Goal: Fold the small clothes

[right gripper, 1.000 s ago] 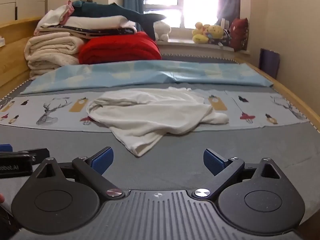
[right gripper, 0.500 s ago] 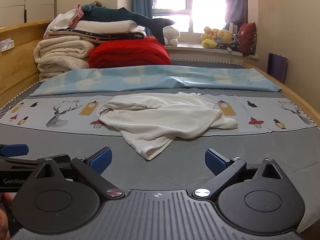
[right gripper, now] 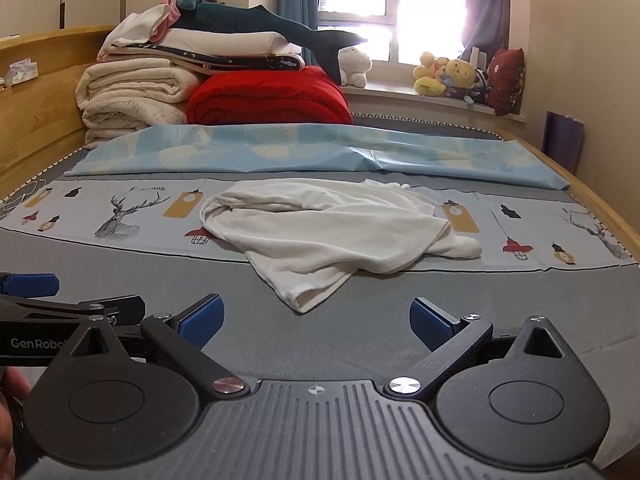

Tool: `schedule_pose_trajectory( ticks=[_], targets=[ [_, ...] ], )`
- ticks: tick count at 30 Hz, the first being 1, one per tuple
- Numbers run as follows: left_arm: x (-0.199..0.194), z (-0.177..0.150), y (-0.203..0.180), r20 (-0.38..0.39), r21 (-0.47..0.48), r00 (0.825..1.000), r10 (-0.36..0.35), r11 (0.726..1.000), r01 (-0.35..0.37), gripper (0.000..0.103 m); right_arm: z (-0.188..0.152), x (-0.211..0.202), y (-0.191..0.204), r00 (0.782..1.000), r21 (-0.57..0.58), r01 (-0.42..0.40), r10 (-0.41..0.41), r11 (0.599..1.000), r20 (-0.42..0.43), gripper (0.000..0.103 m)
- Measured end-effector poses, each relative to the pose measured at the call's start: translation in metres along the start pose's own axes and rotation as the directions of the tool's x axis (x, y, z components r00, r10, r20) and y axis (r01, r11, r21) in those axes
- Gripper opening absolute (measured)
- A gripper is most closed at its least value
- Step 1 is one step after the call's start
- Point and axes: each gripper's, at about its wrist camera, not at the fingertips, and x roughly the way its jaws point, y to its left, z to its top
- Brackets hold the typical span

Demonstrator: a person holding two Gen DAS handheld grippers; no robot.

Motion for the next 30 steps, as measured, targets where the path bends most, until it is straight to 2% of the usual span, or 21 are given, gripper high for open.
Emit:
schedule_pose_trajectory(
  ticks=[30],
  targets=[
    [0.0025,-0.0006,-0.0003,-0.01,0.0,1.0,0.003,1.0,-0.003,0.102,0.0008,0.0013,0.0015,1.0,-0.012,0.005,-0.005,1.0,-0.002,0.099]
  ],
)
